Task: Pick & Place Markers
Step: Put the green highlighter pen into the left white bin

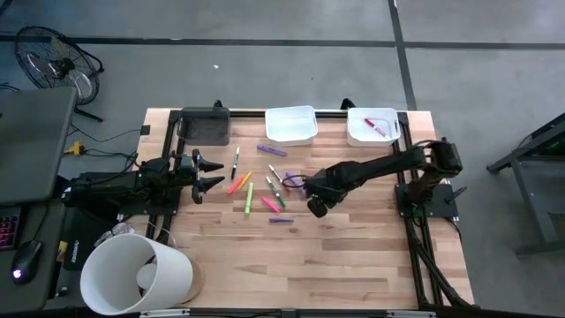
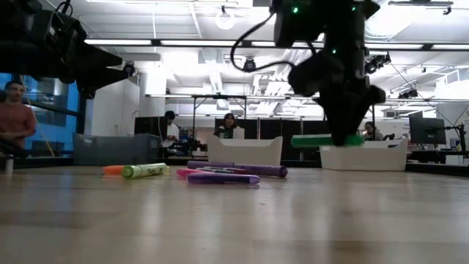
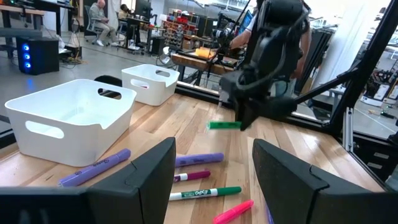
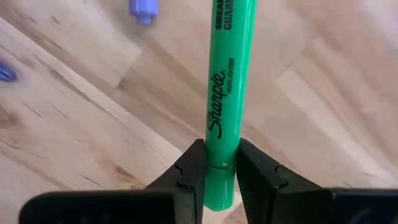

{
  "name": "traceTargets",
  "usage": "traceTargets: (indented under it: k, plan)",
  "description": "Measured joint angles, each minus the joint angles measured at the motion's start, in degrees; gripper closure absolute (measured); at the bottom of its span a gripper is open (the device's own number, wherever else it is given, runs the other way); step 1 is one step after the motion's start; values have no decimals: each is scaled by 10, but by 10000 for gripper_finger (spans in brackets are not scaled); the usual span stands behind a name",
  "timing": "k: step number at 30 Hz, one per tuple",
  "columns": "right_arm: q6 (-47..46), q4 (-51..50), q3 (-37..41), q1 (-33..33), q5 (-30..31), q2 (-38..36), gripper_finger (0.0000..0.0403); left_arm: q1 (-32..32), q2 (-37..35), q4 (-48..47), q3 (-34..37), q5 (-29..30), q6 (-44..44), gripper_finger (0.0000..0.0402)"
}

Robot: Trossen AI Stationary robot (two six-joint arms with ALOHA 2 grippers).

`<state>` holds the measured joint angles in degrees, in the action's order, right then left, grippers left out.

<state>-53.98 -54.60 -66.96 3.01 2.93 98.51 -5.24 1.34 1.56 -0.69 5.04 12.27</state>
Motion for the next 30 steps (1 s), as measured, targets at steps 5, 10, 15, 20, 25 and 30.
traceTargets:
  k: [5, 10, 15, 20, 25, 30]
  plan:
    - [1, 14, -1, -23, 17, -58, 335, 0, 0, 0, 0, 0, 0, 190]
    - [33, 38, -1, -57, 21, -102, 335, 0, 0, 0, 0, 0, 0, 190]
    - [75, 61, -2, -90, 16, -127, 336, 0, 0, 0, 0, 0, 0, 190]
    - [129, 71, -23, -132, 4, -129, 335, 0, 0, 0, 0, 0, 0, 190]
    - [231, 73, -56, -171, 23, -129, 336, 0, 0, 0, 0, 0, 0, 190]
    - [357, 61, -102, -207, 62, -108, 333, 0, 0, 0, 0, 0, 0, 190]
